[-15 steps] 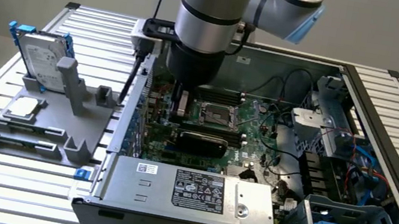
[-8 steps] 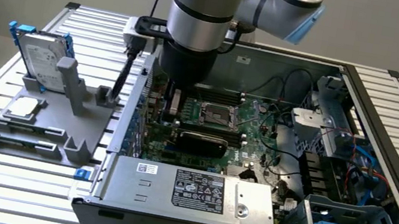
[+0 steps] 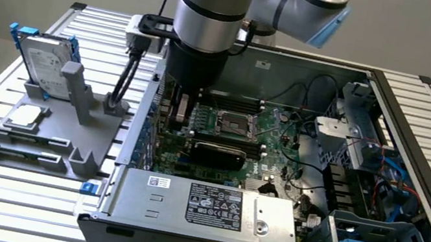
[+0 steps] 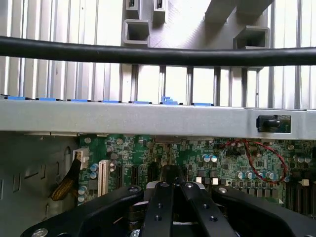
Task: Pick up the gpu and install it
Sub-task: 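Press down on the gpu until it lock into place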
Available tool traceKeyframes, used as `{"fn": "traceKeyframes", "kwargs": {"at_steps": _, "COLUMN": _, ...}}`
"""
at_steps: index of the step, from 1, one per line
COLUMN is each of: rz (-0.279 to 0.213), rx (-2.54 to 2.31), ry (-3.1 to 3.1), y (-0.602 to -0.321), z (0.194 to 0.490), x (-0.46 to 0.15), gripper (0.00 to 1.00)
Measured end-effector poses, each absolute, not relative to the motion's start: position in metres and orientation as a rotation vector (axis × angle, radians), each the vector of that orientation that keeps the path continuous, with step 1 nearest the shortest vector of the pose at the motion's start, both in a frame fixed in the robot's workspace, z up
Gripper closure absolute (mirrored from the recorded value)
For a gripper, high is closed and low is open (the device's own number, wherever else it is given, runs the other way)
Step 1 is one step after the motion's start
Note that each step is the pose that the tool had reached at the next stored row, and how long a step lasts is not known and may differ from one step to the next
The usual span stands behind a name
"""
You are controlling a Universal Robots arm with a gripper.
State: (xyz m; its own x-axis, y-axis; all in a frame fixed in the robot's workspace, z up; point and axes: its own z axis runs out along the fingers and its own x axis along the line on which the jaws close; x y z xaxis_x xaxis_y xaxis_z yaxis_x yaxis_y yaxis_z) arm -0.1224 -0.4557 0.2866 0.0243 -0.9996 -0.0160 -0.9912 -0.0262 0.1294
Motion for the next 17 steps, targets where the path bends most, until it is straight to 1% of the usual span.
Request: {"fn": "traceKeyframes", "kwargs": {"at_steps": 17, "rz": -0.146, "rx": 2.172, "ry": -2.120, "y": -0.4564, "z": 0.2939, "x": -0.1309, "gripper": 0.89}}
